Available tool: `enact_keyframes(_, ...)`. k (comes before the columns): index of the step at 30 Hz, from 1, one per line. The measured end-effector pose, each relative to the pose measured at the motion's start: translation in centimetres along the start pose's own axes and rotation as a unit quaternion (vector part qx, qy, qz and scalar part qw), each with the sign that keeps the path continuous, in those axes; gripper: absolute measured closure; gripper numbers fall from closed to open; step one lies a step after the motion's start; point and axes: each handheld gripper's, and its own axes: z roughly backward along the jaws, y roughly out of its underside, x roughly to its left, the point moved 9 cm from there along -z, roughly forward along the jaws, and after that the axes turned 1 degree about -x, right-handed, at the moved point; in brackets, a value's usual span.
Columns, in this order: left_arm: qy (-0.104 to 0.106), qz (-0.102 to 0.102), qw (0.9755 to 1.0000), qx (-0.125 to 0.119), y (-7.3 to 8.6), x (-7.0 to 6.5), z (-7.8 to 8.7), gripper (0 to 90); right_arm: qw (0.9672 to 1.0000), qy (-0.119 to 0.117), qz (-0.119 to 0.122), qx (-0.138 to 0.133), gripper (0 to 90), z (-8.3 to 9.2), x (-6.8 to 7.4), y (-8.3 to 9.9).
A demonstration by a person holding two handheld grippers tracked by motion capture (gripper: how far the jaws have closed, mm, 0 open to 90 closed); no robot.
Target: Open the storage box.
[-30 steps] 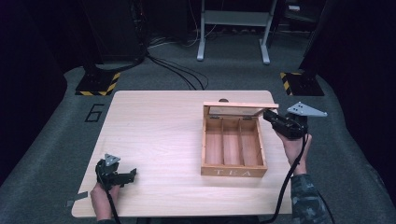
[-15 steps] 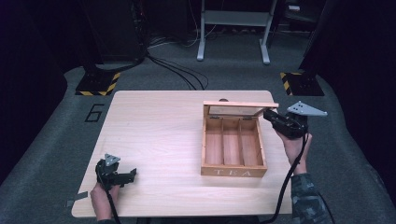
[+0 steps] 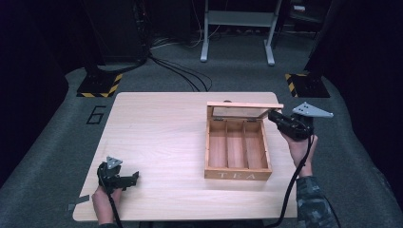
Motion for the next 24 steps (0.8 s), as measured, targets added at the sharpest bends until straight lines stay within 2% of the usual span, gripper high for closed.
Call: enact_keyframes(24,0.000,0.000,1.0000,0.000,0.00,0.00,0.00,0.9,1.0000,-0.001,0.001,-0.001,80.2,-0.01,0.01,-0.17)
